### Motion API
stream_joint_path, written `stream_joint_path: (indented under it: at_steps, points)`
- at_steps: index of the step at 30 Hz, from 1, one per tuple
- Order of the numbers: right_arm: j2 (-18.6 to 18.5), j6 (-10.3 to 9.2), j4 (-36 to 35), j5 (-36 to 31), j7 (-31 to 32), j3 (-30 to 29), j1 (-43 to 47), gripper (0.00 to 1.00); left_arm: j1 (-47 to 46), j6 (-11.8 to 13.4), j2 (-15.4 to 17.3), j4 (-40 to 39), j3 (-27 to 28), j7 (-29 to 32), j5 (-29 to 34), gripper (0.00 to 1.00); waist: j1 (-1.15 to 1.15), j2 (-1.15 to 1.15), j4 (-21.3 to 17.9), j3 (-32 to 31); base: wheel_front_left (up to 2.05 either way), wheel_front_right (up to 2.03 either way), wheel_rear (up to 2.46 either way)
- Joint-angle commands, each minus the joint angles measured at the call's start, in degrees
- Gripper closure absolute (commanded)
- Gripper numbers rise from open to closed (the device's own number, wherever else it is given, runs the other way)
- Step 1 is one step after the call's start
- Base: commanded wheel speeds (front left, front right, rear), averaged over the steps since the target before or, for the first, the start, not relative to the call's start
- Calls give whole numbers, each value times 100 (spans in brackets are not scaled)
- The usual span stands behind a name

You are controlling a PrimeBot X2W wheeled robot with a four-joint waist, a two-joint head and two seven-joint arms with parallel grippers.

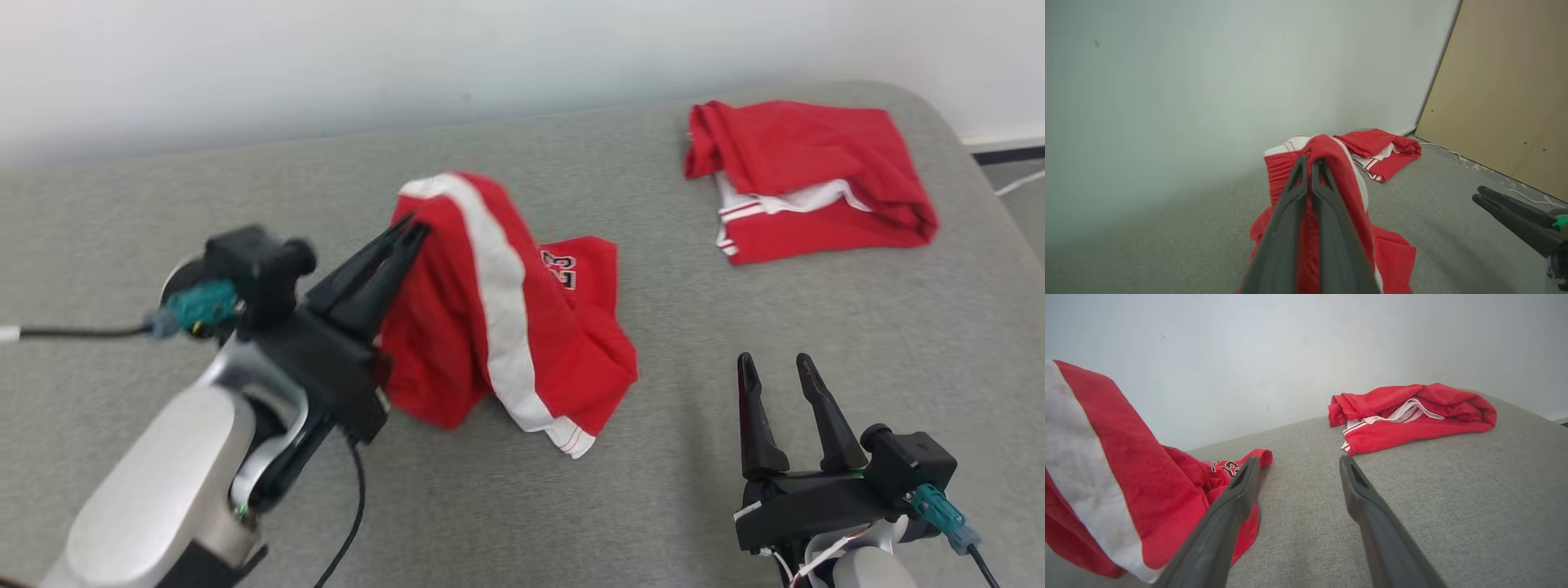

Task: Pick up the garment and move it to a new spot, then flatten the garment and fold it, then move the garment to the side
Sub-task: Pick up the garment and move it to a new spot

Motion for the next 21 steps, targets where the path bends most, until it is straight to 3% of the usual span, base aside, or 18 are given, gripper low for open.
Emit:
stream_joint_path:
  at_steps: [1, 11, 16, 21]
  points:
    - [3, -4, 15, -58, -3, 4, -36, 0, 264, 52, 67, 5, 47, -165, -20, 100, 0, 0, 208, 27, 0, 0, 0]
    - [3, -4, 64, -144, -3, -12, -78, 0, 1341, 336, 227, 472, 98, -970, 100, 100, 0, 0, 604, 22, 0, 0, 0]
    - [2, -4, 88, -150, -3, 17, -63, 0, 1703, 482, 118, 733, 139, -1308, 31, 100, 0, 0, 680, 3, 0, 0, 0]
    - [2, -4, 96, -166, -3, -7, -43, 0, 1964, 438, -27, 994, 82, -1515, -113, 100, 0, 0, 732, 5, 0, 0, 0]
